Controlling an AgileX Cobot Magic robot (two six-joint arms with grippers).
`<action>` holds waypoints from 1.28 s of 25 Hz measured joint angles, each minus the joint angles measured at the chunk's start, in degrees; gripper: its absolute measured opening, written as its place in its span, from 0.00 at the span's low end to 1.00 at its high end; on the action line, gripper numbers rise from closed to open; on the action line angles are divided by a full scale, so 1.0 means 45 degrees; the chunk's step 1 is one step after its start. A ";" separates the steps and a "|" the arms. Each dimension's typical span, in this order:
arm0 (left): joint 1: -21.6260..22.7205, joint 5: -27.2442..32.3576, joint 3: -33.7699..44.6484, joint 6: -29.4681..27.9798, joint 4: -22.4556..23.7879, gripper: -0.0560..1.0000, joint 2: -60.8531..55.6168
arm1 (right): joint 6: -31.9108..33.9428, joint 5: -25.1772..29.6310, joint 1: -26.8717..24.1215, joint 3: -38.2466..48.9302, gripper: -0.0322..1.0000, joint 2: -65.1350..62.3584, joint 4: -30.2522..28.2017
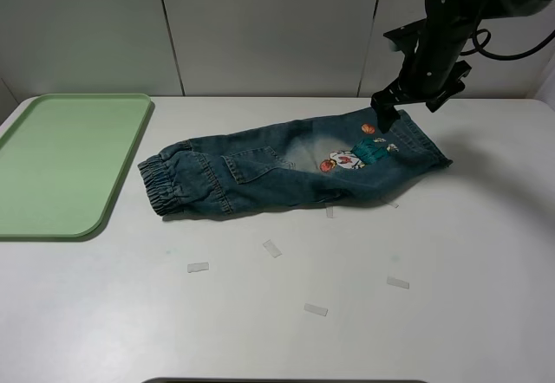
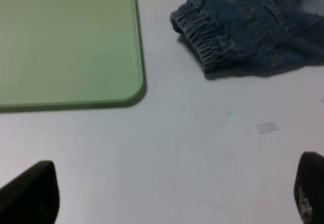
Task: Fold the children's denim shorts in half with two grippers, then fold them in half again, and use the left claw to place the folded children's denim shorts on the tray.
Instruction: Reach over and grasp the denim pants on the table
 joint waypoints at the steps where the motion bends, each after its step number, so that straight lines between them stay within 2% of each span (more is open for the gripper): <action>1: 0.0015 0.0000 0.0000 0.0000 0.0000 0.92 0.0000 | -0.0069 -0.0032 -0.0110 -0.0198 0.71 0.0257 0.0018; 8: 0.0015 0.0000 0.0000 0.0000 0.0000 0.92 0.0000 | -0.0464 -0.0097 -0.0973 -0.1123 0.71 0.1472 0.0211; 19: 0.0015 0.0000 0.0000 0.0000 0.0000 0.92 0.0000 | -0.0784 -0.0835 -0.1147 -0.1152 0.71 0.2287 -0.0092; 25: 0.0015 0.0000 0.0000 0.0000 0.0000 0.92 0.0000 | -0.0798 -0.0778 -0.1337 -0.1270 0.71 0.2508 0.0250; 28: 0.0015 0.0000 0.0000 0.0000 -0.0010 0.92 0.0000 | -0.0798 -0.0753 -0.1414 -0.1284 0.63 0.2564 0.0631; 32: 0.0015 0.0000 0.0000 0.0000 -0.0010 0.92 0.0000 | -0.0879 -0.0752 -0.1414 -0.1340 0.38 0.2650 0.1019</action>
